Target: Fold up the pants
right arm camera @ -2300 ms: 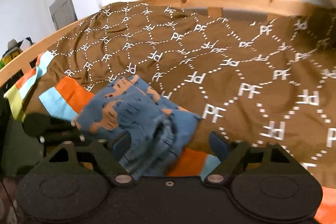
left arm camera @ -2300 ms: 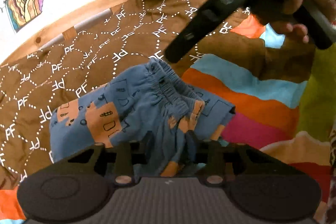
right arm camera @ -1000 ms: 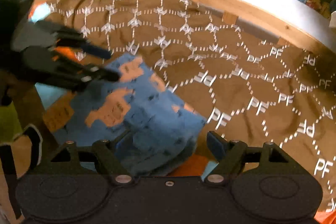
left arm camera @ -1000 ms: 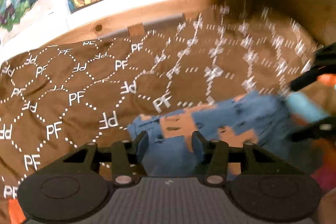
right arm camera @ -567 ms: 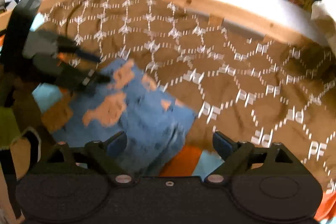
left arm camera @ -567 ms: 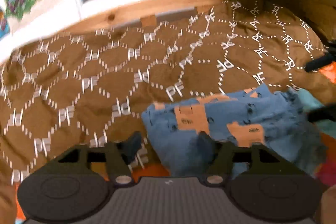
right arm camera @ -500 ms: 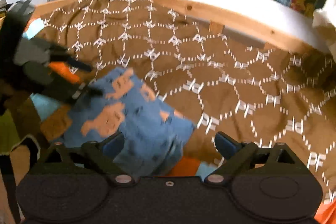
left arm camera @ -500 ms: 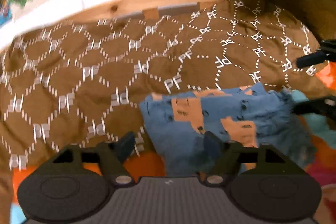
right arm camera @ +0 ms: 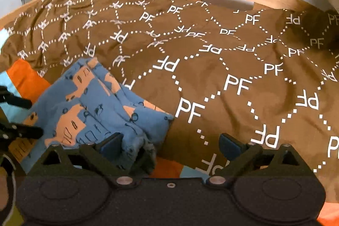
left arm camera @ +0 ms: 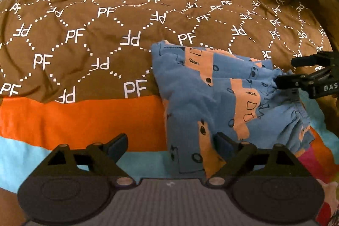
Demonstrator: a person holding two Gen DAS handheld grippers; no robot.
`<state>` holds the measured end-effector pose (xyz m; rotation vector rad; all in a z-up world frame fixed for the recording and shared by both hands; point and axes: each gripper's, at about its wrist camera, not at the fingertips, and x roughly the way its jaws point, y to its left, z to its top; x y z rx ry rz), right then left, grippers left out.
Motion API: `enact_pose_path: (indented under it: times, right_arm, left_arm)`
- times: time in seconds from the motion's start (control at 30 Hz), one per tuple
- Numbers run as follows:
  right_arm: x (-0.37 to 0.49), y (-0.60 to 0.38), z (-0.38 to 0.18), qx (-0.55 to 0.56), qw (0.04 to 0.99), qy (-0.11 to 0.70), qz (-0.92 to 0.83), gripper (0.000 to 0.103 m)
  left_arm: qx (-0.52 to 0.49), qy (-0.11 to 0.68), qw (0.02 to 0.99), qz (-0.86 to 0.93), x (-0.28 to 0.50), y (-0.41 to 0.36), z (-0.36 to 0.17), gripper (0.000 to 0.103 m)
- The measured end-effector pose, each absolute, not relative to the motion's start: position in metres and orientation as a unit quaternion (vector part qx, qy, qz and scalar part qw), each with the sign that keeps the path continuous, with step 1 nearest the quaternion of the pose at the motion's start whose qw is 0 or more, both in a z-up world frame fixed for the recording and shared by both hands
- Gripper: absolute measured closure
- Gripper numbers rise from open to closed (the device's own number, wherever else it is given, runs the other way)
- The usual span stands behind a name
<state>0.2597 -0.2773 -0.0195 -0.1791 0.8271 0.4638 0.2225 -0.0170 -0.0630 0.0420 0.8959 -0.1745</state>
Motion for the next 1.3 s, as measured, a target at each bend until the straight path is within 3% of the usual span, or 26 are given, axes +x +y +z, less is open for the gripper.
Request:
enact_pose_path:
  times: [0.2,0.4,1.03,1.3]
  right_arm:
    - [0.258,-0.284,-0.007,-0.032,0.879,0.398,0.260,0.002]
    - [0.258,-0.291,0.001,0.006,0.866,0.403,0.296,0.001]
    - [0.289,-0.286,-0.022,-0.103,0.881,0.396,0.236,0.001]
    - [0.288,-0.304,-0.006,-0.007,0.879,0.398,0.263,0.001]
  left_arm:
    - [0.010,0.433,0.897,-0.087,0.221,-0.015,-0.057,0.010]
    - [-0.015,0.432,0.897,-0.090,0.216,-0.008,-0.053,0.002]
    - [-0.059,0.443,0.891,-0.075,0.196,0.009,-0.079,0.001]
    - [-0.097,0.459,0.880,-0.077,0.198,0.018,-0.069,0.000]
